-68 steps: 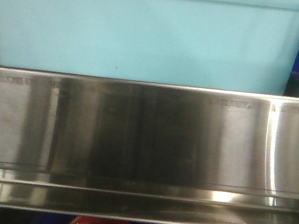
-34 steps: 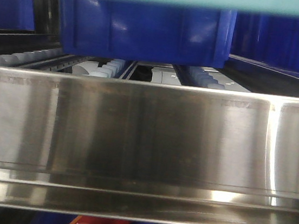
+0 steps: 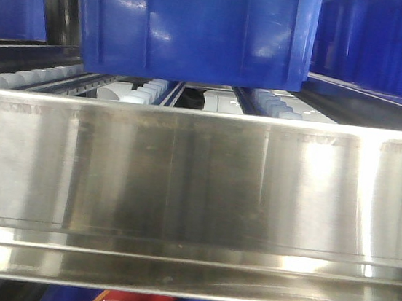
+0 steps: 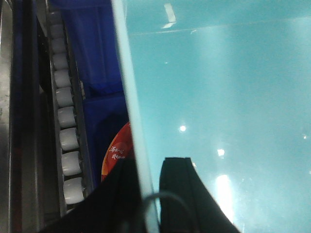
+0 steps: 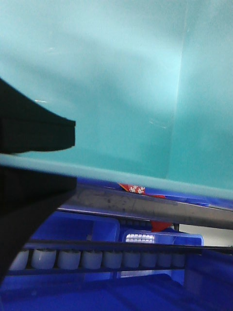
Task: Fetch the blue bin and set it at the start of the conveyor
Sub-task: 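Lift the turquoise bin with both grippers and pull it off the shelf, then hold the bin with both grippers while the base backs away and turns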
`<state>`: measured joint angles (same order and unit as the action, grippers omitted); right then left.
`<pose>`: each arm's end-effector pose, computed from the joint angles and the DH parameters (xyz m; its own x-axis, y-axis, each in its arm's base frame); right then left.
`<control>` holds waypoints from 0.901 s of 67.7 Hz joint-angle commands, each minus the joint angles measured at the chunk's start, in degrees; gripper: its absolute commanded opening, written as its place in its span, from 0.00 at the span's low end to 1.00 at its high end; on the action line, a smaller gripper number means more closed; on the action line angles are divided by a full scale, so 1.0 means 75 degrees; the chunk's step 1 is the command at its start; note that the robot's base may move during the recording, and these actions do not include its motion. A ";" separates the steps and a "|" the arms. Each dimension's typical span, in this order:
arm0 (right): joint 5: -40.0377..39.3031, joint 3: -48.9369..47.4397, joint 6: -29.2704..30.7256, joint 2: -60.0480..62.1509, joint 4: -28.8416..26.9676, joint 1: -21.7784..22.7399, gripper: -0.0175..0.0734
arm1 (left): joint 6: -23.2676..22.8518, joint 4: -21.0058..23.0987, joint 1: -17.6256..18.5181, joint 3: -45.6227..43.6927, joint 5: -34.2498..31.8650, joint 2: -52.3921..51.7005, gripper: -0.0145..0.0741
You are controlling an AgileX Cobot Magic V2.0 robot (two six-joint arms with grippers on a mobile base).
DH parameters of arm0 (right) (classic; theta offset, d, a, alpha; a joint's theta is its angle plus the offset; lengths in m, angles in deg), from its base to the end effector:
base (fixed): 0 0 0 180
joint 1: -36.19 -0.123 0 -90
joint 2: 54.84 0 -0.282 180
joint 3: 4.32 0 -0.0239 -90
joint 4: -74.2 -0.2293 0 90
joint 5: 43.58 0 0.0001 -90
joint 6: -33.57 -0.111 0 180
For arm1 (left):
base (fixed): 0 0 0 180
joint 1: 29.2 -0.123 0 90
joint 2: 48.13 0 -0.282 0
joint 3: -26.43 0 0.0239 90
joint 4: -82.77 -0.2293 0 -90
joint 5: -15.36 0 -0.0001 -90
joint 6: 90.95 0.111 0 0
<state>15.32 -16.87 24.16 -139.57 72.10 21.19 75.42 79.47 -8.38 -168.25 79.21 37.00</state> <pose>0.2586 0.0729 0.4238 -0.6752 0.0076 -0.7376 -0.1613 0.9742 0.1576 0.2483 -0.0883 0.4258 -0.7053 0.0429 -0.7077 0.1756 0.9776 -0.1158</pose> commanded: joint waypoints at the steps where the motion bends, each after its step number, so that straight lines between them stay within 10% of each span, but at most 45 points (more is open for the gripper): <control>1: -0.0206 -0.0083 0.0131 0.0108 0.0387 0.0070 0.03 | 0.0090 -0.0204 -0.0009 -0.0063 -0.0079 -0.0130 0.04; 61: -0.0206 -0.0083 0.0131 0.0108 0.0387 0.0070 0.03 | 0.0090 -0.0204 -0.0009 -0.0063 -0.0079 -0.0130 0.04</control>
<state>15.32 -16.87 24.16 -139.57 72.10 21.19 75.42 79.47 -8.38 -168.25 79.21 37.00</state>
